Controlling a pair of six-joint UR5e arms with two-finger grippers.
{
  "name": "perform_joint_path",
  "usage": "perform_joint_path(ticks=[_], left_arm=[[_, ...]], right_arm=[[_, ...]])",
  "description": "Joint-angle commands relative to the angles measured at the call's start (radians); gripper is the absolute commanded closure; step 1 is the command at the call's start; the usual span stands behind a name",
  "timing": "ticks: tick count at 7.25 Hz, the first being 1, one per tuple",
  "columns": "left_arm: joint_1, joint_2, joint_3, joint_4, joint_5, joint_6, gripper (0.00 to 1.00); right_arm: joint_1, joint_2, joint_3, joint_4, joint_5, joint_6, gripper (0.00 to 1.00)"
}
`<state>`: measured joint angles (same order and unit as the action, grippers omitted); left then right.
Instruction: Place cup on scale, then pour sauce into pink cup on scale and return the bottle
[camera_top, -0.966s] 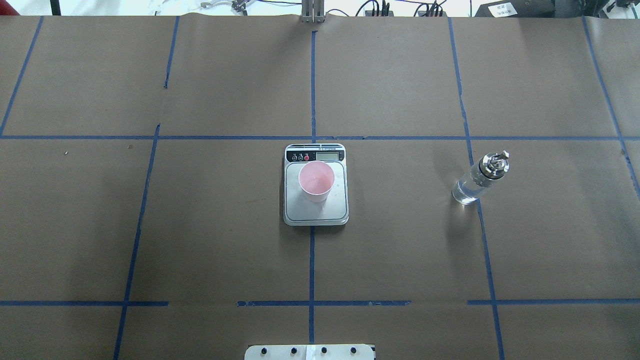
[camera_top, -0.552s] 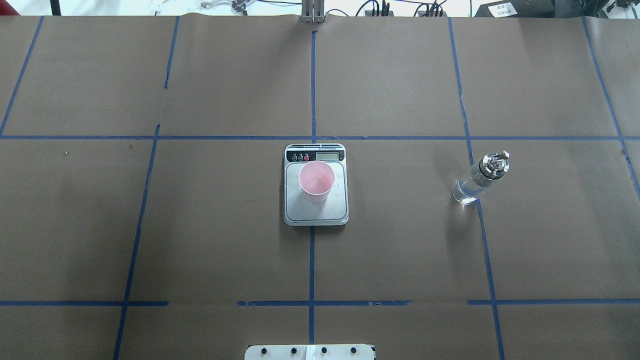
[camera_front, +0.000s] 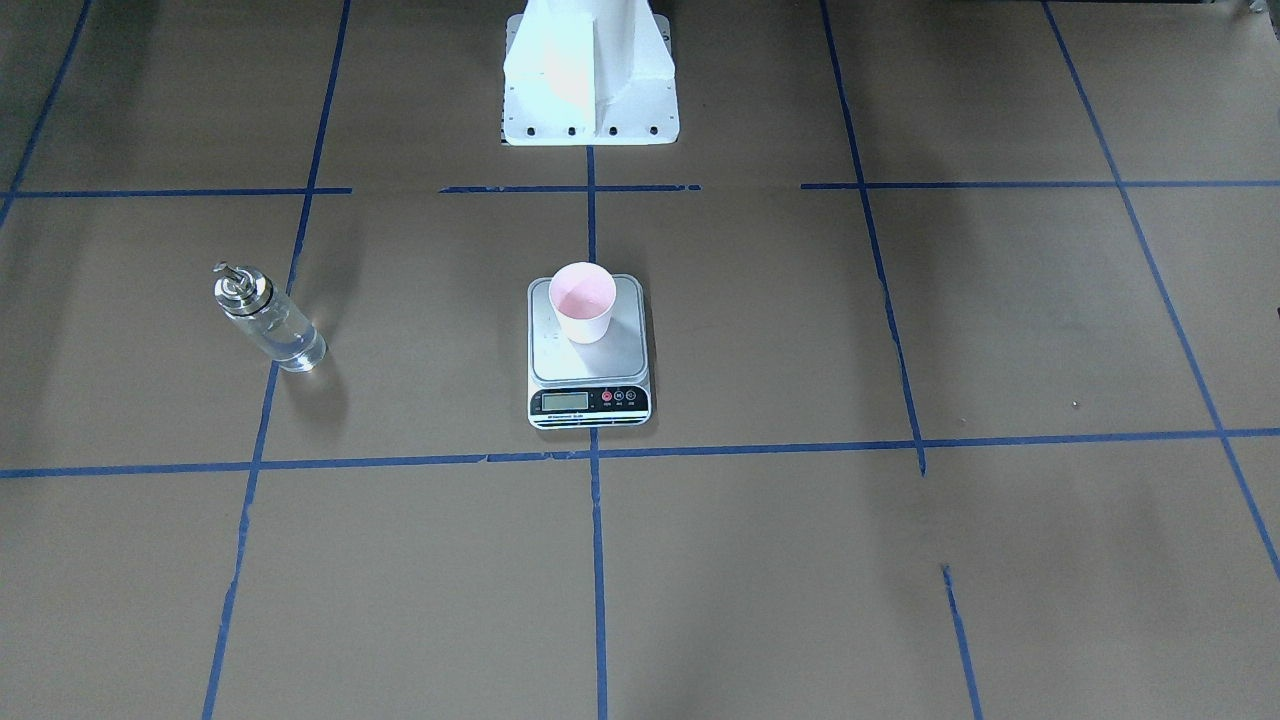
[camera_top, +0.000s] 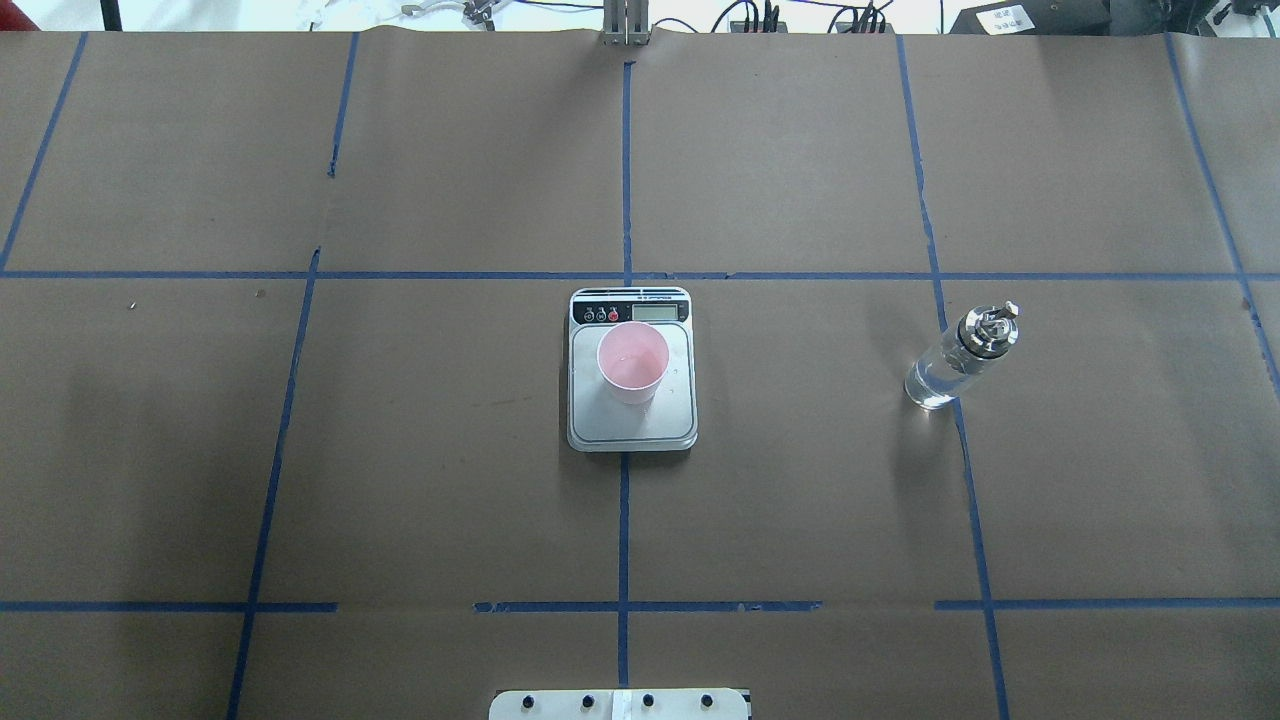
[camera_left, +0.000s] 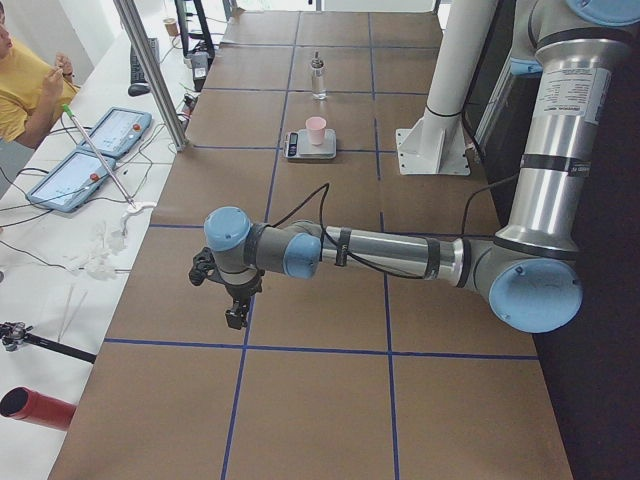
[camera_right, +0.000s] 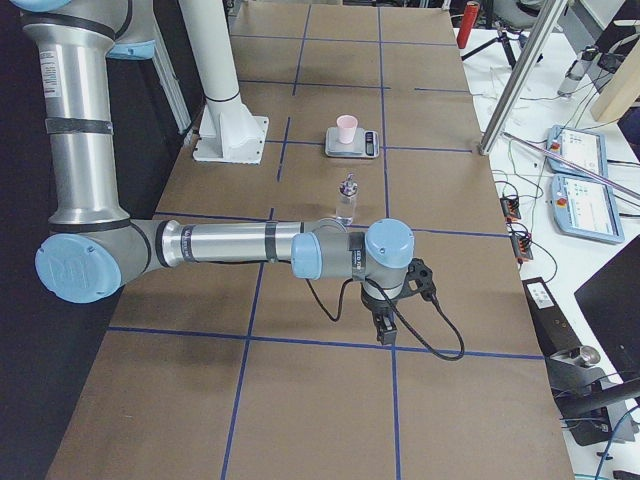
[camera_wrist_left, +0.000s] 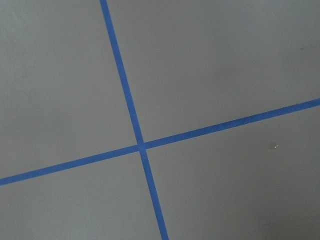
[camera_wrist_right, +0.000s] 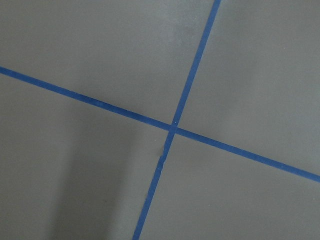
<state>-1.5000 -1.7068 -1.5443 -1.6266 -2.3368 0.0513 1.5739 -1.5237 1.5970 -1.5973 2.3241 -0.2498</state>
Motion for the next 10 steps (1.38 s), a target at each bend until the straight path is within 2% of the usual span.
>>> perform_joint_path(ticks=[1,8,9,10], left_arm=[[-0.063,-0.019,-0.005,0.039,-0.062,-0.002,0.00],[-0.062,0.004,-0.022,0.033,-0.072,0.001,0.00],[-0.062,0.027,-0.037,0.031,-0.087,0.001,0.00],[-0.062,0.035,-0.034,0.027,-0.151,0.001,0.00]], right_arm=[[-0.005,0.056,-0.038,-0.082,0.015,0.004,0.00],[-0.038,0.082,-0.037,-0.073,0.015,0.006,0.00],[-0.038,0.083,-0.038,-0.070,0.015,0.006,0.00],[-0.040,0.086,-0.035,-0.069,0.017,0.004,0.00]])
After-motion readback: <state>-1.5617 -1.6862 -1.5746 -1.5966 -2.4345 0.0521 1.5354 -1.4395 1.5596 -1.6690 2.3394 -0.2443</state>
